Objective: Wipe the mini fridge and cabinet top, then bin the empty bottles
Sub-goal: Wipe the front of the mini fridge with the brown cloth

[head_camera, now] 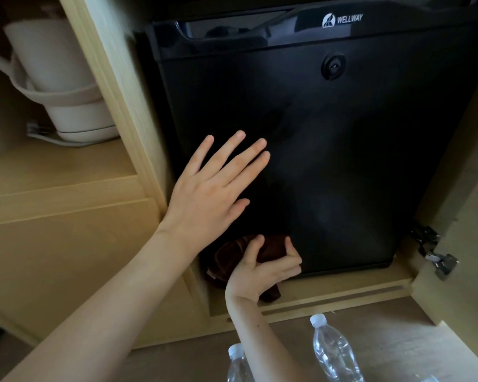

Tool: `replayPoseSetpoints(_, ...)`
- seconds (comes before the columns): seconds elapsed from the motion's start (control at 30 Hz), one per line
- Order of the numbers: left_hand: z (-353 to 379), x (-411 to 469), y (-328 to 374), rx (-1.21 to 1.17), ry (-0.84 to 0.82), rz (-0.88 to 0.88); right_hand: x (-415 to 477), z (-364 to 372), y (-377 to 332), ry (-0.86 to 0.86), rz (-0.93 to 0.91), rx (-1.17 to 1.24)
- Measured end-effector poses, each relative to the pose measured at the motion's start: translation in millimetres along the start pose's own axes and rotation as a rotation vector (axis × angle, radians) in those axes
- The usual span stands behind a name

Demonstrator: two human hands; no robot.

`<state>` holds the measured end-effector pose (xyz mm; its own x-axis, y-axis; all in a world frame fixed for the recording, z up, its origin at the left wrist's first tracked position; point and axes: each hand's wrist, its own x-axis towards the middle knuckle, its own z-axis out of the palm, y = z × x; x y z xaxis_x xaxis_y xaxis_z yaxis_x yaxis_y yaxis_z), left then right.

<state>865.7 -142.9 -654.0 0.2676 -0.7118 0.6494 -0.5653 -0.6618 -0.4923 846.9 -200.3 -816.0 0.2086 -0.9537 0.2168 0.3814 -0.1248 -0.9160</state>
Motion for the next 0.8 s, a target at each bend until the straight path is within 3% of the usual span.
replayPoseSetpoints(0.17,4,-6,6,-0.04,0.009,-0.094,-12,-7,22,-0.117,-0.278,-0.18)
replayPoseSetpoints(0.23,4,-9,9,-0.062,0.005,-0.144,-21,-18,36,-0.157,-0.234,-0.23)
replayPoseSetpoints(0.4,3,-8,10,-0.082,-0.01,-0.158,-32,-13,21,-0.151,0.075,-0.173)
replayPoseSetpoints(0.53,4,-8,11,-0.102,0.03,-0.213,-26,-2,0,-0.212,-0.053,-0.032)
replayPoseSetpoints(0.67,4,-6,13,-0.119,0.049,-0.303,-22,-9,9,-0.279,-0.22,-0.096)
replayPoseSetpoints(0.8,5,-7,16,-0.129,0.045,-0.321,-22,-25,20,-0.292,-0.032,-0.139)
